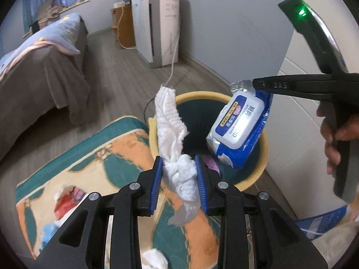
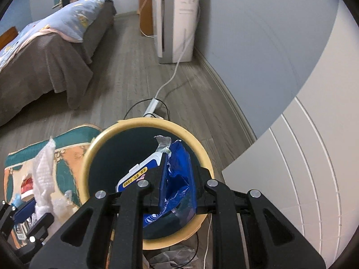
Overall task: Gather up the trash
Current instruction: 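Carry the wipes pack and tissue over the bin and release both, then move both open tools back over the remaining trash on the cushion, then grasp the clear plastic bag with the right tool while the left grasps blue gloves, then drop the clear plastic bag and blue gloves into the bin with both tools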
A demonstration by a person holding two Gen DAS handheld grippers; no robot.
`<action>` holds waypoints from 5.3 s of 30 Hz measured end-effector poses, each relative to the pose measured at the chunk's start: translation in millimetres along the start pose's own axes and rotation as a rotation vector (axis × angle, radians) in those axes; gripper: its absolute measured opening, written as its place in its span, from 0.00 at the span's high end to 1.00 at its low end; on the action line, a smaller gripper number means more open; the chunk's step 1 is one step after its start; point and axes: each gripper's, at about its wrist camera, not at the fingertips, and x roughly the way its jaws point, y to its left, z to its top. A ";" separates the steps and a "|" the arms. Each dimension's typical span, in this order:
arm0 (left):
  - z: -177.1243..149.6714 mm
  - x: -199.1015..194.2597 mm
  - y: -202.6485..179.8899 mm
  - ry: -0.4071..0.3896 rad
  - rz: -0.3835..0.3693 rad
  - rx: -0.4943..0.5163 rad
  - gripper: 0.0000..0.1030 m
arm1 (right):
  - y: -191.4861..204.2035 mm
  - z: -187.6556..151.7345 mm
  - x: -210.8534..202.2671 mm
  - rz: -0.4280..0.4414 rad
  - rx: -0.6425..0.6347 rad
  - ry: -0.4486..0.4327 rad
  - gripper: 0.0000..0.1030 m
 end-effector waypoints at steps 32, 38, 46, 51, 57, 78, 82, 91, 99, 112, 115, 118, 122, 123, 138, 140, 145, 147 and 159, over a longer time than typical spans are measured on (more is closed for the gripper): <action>-44.6 -128.0 110.9 -0.130 0.220 -0.150 0.07 | 70.3 -3.0 -60.1 0.146 -0.064 -0.083 0.06; -75.8 -174.8 154.8 -0.140 0.321 -0.201 0.07 | 113.4 -17.6 -85.5 0.200 -0.110 -0.092 0.06; -120.9 -193.5 208.0 -0.141 0.374 -0.354 0.06 | 165.2 -47.3 -96.3 0.215 -0.150 -0.063 0.06; -144.2 -185.3 235.4 -0.095 0.394 -0.412 0.06 | 197.5 -66.4 -85.8 0.252 -0.157 0.005 0.06; -167.3 -160.6 262.2 -0.020 0.412 -0.502 0.06 | 230.9 -81.7 -73.6 0.227 -0.206 0.016 0.06; -191.7 -63.8 265.4 0.218 0.330 -0.498 0.07 | 267.1 -99.7 18.4 0.158 -0.294 0.239 0.06; -194.5 -54.3 268.7 0.249 0.282 -0.529 0.26 | 274.9 -107.5 28.6 0.156 -0.362 0.279 0.22; -179.3 -67.7 267.8 0.195 0.283 -0.490 0.70 | 261.7 -102.6 26.5 0.202 -0.351 0.315 0.83; -145.1 -104.0 253.9 0.038 0.291 -0.447 0.70 | 252.3 -68.2 -25.3 0.265 -0.346 0.132 0.85; -97.3 -122.8 206.3 -0.088 0.261 -0.333 0.70 | 196.7 -23.0 -71.6 0.299 -0.261 -0.034 0.85; -88.3 -119.5 192.7 -0.099 0.238 -0.309 0.70 | 183.8 -18.1 -71.3 0.296 -0.252 -0.044 0.85; -83.6 -112.8 176.4 -0.098 0.220 -0.264 0.70 | 175.9 -16.0 -67.9 0.283 -0.258 -0.051 0.85; -79.8 -103.2 149.1 -0.088 0.197 -0.196 0.70 | 168.1 -15.2 -64.6 0.282 -0.262 -0.051 0.85; -79.7 -101.0 144.5 -0.084 0.194 -0.187 0.70 | 165.2 -14.1 -63.6 0.280 -0.263 -0.051 0.85; -33.7 -36.6 44.5 -0.018 0.038 -0.090 0.70 | 45.6 18.7 -11.2 0.234 -0.097 0.012 0.85; -26.8 -30.5 34.4 -0.013 0.020 -0.077 0.70 | 31.1 16.3 -0.3 0.206 -0.081 0.029 0.85; -8.8 1.3 6.2 0.035 -0.001 -0.014 0.70 | 5.7 5.1 36.0 0.196 0.007 0.132 0.85; -4.1 14.5 -1.4 0.059 0.009 0.011 0.69 | 2.1 1.7 43.2 0.193 0.019 0.152 0.85; 26.3 28.3 -17.4 -0.008 0.071 0.061 0.32 | -4.7 3.8 45.4 0.220 0.092 0.148 0.49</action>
